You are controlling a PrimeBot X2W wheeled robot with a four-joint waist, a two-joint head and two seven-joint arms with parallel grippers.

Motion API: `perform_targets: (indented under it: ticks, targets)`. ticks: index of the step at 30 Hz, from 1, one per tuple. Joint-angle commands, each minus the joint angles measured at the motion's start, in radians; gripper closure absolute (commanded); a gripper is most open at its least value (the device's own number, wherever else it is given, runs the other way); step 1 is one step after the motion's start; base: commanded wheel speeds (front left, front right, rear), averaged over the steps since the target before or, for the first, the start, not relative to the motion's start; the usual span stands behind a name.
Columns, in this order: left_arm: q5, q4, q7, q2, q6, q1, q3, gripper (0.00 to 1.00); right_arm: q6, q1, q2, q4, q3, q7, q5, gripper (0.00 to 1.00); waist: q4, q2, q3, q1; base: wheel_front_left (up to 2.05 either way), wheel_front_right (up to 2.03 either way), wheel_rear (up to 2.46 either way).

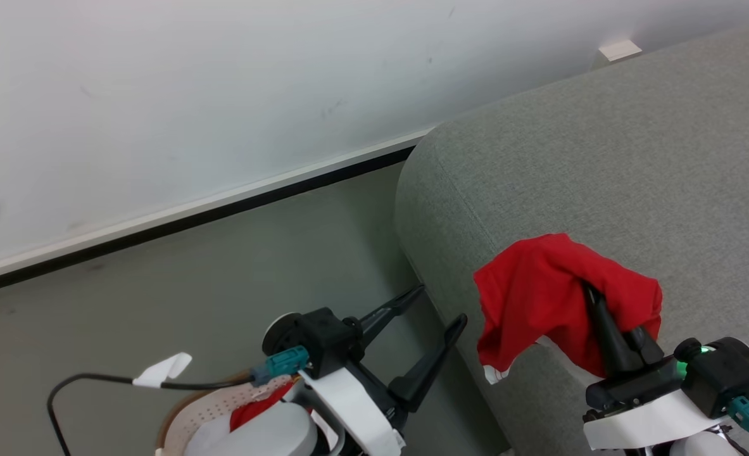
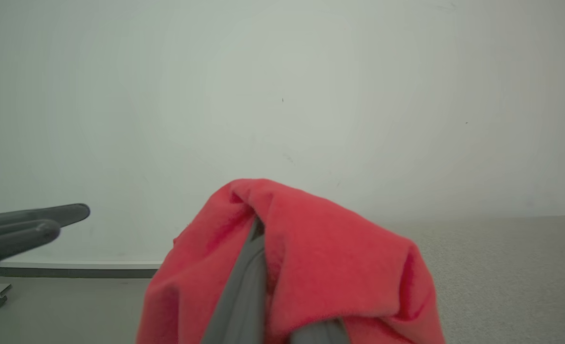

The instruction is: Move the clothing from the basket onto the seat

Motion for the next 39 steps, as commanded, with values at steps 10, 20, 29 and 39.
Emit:
perform_targets:
  ticks: [10, 20, 29, 39]
  targets:
    - [0.029, 0.004, 0.005, 0.01, -0.018, -0.043, -0.002, 0.0, -0.002, -0.1, -0.047, -0.018, -0.1, 0.022, -0.028, 1.0, 0.05, -0.0001, 0.066, -0.0001, 0.0, 0.0, 0.0]
    - [0.053, -0.058, 0.054, 0.071, -0.029, -0.103, -0.003, 0.0, -0.002, -0.33, -0.111, -0.024, -0.282, 0.133, -0.055, 1.0, 0.116, -0.0001, 0.233, -0.0001, 0.0, 0.0, 0.0]
    - [0.086, -0.131, 0.071, 0.121, -0.034, -0.173, 0.02, 0.0, -0.002, -0.526, -0.208, 0.1, -0.439, 0.163, -0.036, 1.0, 0.179, -0.0001, 0.416, -0.0001, 0.0, 0.0, 0.0]
    - [0.1, -0.175, 0.072, 0.148, -0.039, -0.256, 0.051, 0.0, -0.002, -0.693, -0.285, 0.232, -0.551, 0.198, -0.09, 1.0, 0.236, -0.0001, 0.612, -0.0001, 0.0, 0.0, 0.0]
